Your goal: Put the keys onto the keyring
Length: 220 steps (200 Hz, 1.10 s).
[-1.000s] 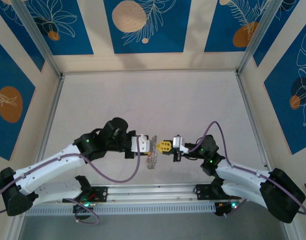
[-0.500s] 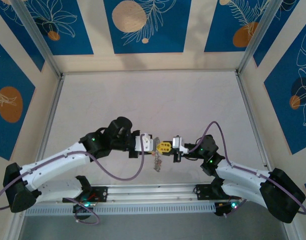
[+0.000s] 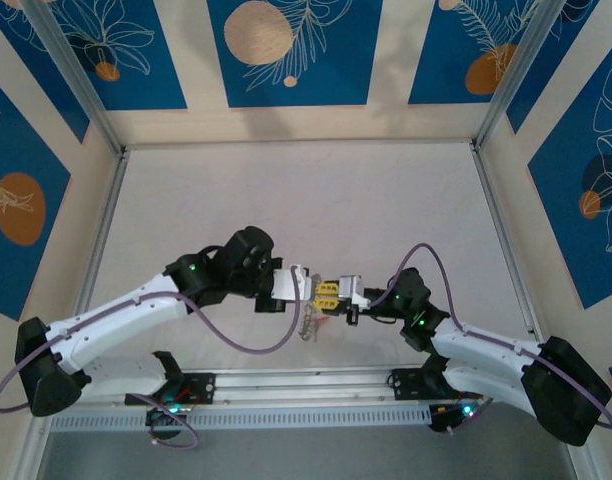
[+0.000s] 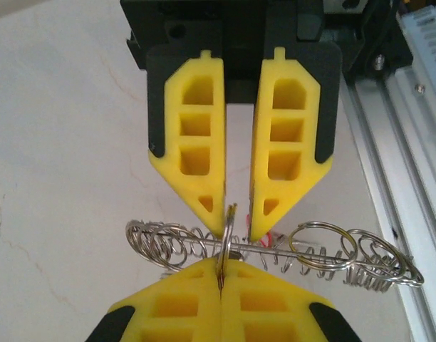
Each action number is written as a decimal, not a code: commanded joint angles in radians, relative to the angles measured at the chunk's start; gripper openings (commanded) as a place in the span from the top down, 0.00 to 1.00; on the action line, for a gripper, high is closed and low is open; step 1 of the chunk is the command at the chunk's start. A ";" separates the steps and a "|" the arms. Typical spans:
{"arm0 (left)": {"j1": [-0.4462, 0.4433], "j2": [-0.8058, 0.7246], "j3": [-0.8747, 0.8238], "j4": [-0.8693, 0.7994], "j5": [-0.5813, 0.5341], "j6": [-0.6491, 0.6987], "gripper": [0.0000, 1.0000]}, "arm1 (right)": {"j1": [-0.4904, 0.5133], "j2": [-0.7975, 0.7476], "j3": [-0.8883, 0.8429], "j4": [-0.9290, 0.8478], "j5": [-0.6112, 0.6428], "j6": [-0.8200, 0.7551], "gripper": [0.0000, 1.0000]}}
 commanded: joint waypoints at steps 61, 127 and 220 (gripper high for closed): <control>-0.080 0.142 0.155 -0.262 -0.129 0.116 1.00 | 0.033 0.094 0.056 -0.029 0.021 -0.054 0.82; -0.078 0.095 0.115 -0.184 -0.091 0.090 1.00 | 0.044 0.131 0.058 0.029 0.014 -0.028 1.00; -0.010 -0.149 -0.129 0.123 0.033 0.034 0.75 | 0.019 -0.003 -0.005 0.179 -0.040 0.045 1.00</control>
